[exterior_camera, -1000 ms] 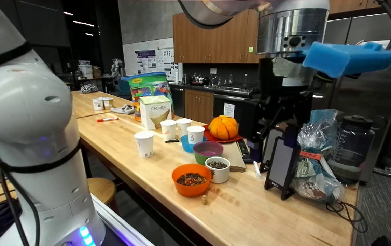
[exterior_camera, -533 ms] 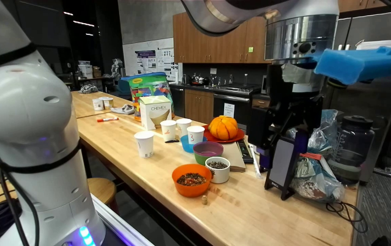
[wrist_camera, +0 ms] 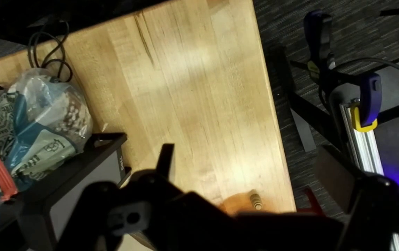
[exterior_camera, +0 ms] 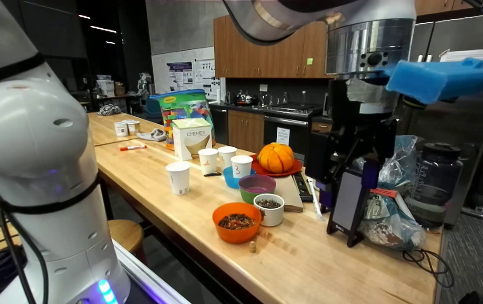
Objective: Push the bowl until it touches the cup
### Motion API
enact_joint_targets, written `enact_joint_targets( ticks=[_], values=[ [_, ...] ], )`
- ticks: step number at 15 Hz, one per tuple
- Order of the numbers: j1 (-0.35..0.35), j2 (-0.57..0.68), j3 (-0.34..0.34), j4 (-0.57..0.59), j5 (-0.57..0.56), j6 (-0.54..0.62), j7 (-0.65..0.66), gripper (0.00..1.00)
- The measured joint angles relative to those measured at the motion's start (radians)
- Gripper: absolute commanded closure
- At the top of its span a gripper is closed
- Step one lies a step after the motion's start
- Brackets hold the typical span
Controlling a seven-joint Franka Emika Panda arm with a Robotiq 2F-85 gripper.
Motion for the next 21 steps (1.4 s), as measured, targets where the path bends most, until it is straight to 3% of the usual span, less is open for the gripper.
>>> enact_joint_targets(
  ticks=[11, 21],
  values=[
    [0.0, 0.078, -0.041, -0.067, 0.053, 0.07, -0.184, 0.0],
    [0.001, 0.172, -0.056, -0.229, 0.116, 0.487, -0.243, 0.0]
  ],
)
